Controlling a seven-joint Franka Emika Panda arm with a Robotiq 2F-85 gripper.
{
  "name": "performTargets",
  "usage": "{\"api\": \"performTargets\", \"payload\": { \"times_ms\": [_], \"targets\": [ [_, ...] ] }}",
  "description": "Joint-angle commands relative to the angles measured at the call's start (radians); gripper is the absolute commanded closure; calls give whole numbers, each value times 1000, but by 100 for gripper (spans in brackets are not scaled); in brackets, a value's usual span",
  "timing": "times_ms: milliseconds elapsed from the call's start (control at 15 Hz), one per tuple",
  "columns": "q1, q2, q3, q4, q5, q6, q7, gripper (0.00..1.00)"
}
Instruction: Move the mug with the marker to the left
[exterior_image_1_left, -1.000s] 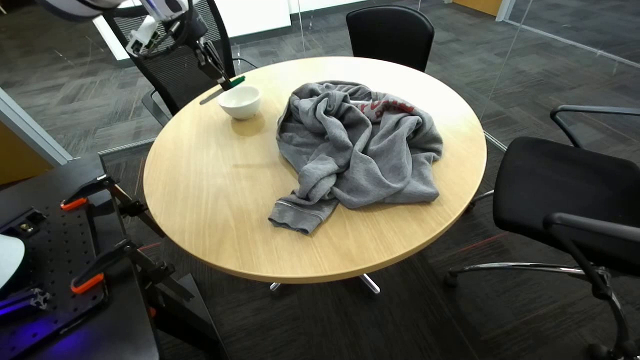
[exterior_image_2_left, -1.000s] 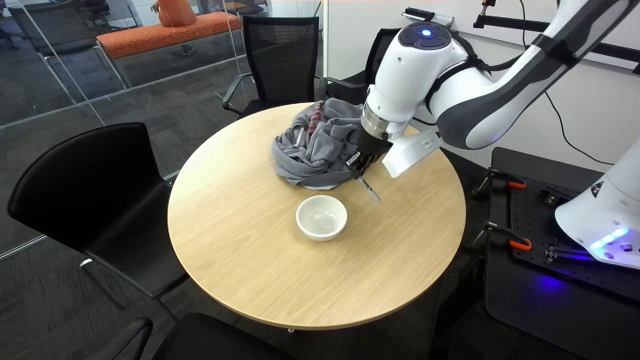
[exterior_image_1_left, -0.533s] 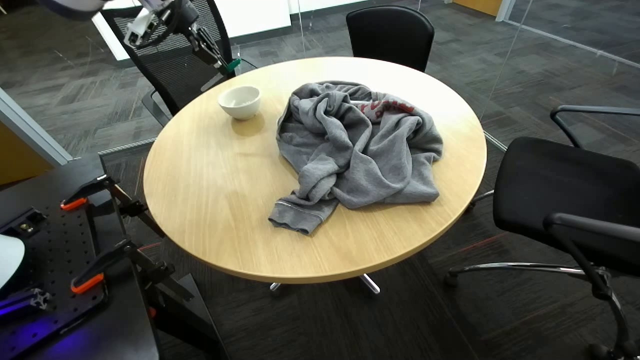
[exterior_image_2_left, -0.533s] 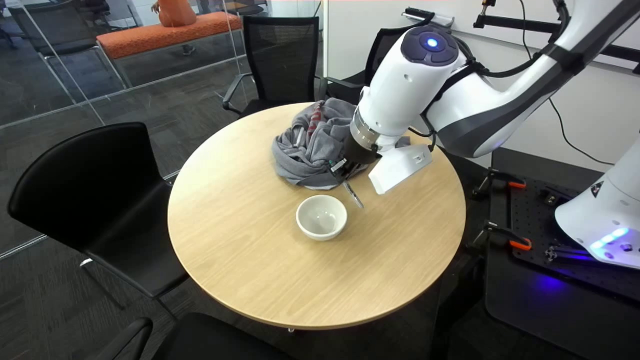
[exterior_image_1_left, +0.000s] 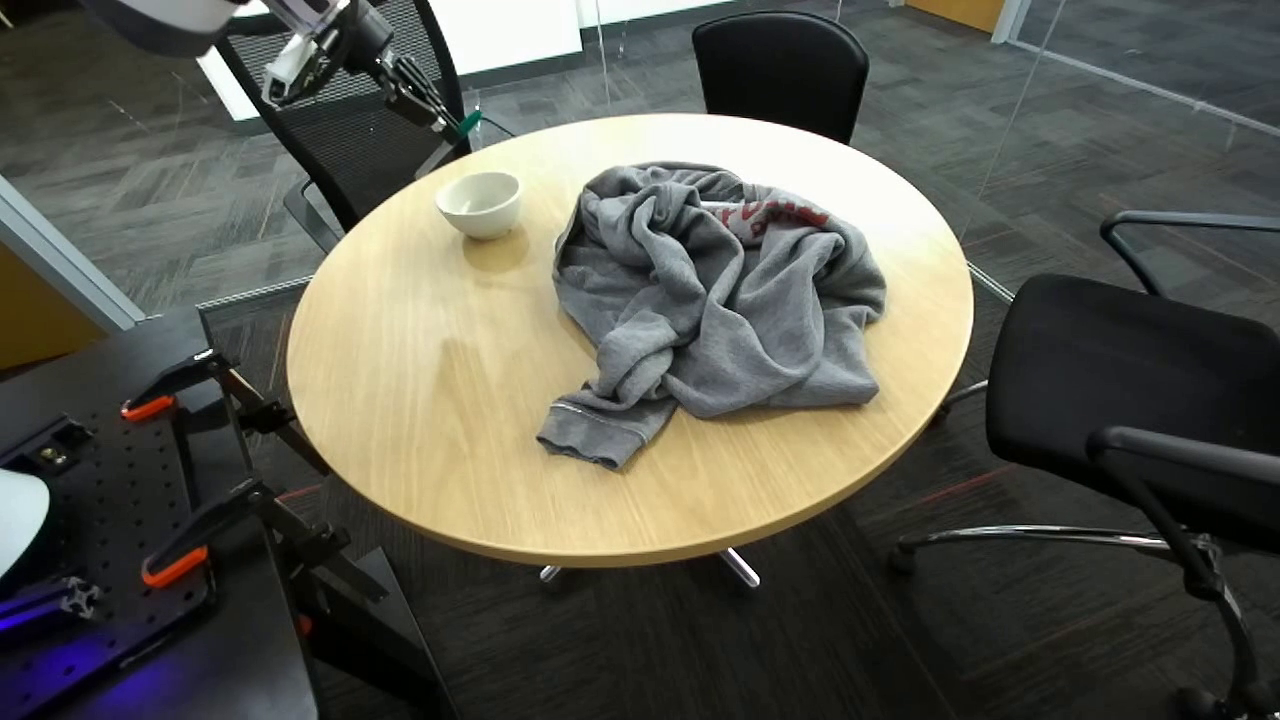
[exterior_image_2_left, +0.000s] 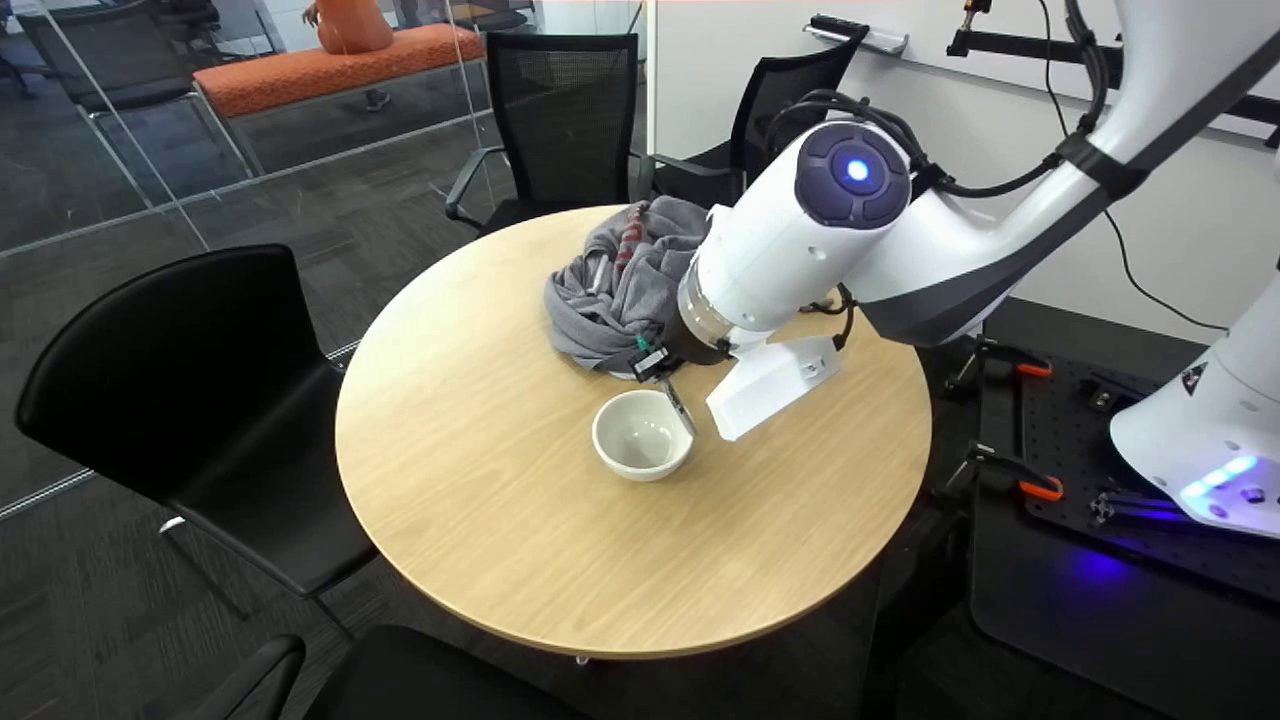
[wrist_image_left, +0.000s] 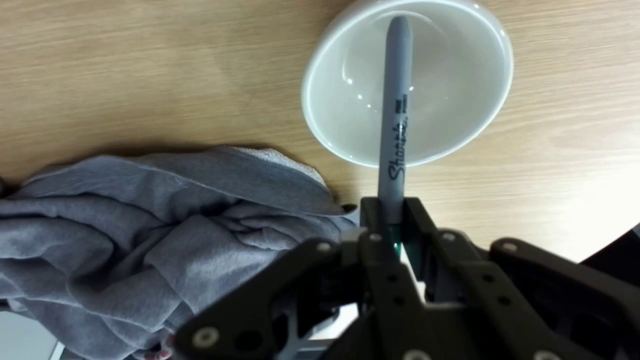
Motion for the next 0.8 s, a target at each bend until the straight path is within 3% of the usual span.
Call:
{"api": "performTargets", "payload": {
  "times_ms": [0, 733],
  "targets": [
    [46, 51, -37, 59, -56, -30, 87, 96],
    [52, 178, -68, 164, -59, -4, 92, 96]
  ]
}}
